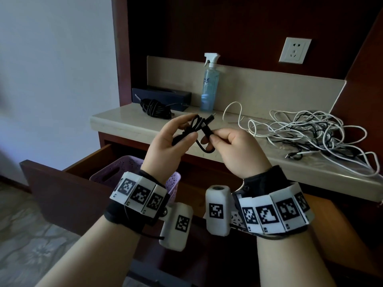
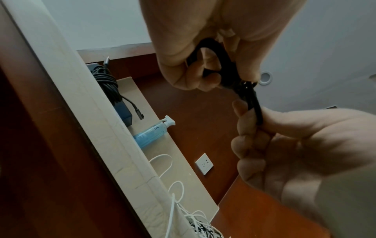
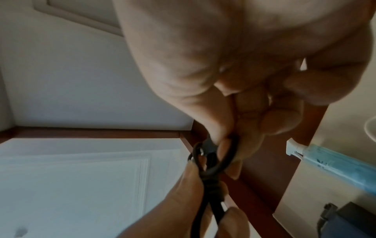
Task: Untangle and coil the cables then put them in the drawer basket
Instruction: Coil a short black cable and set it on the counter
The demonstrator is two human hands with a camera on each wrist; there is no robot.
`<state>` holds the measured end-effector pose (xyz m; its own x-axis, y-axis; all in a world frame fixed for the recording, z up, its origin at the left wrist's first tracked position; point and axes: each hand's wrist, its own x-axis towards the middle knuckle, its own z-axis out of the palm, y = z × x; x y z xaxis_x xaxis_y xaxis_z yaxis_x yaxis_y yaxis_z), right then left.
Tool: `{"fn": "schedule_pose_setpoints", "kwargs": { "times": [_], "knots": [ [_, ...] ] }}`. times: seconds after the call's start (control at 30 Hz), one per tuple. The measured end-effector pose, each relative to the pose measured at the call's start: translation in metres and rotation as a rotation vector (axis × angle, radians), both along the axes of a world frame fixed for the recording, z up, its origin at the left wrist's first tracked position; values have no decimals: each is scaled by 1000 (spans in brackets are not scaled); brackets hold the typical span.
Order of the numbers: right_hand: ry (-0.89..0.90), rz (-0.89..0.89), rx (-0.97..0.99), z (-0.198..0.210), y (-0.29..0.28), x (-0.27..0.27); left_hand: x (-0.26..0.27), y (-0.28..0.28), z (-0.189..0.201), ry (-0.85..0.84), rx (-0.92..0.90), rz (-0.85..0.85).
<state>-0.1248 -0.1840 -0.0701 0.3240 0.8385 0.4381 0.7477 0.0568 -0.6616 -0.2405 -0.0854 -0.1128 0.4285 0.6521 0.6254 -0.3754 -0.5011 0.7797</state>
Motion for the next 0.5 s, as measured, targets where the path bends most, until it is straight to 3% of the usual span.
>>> {"fn": "schedule_pose_setpoints", "kwargs": {
  "times": [0.17, 0.37, 0.5],
  "knots": [
    [-146, -38, -63, 4, -4, 2, 0, -8, -3, 51, -2, -43],
    [70, -92, 143, -7, -7, -2, -6, -7, 0, 158, 82, 28],
    [3, -210, 272, -15, -3, -7, -6, -13, -5, 195, 129, 107]
  ]
}}
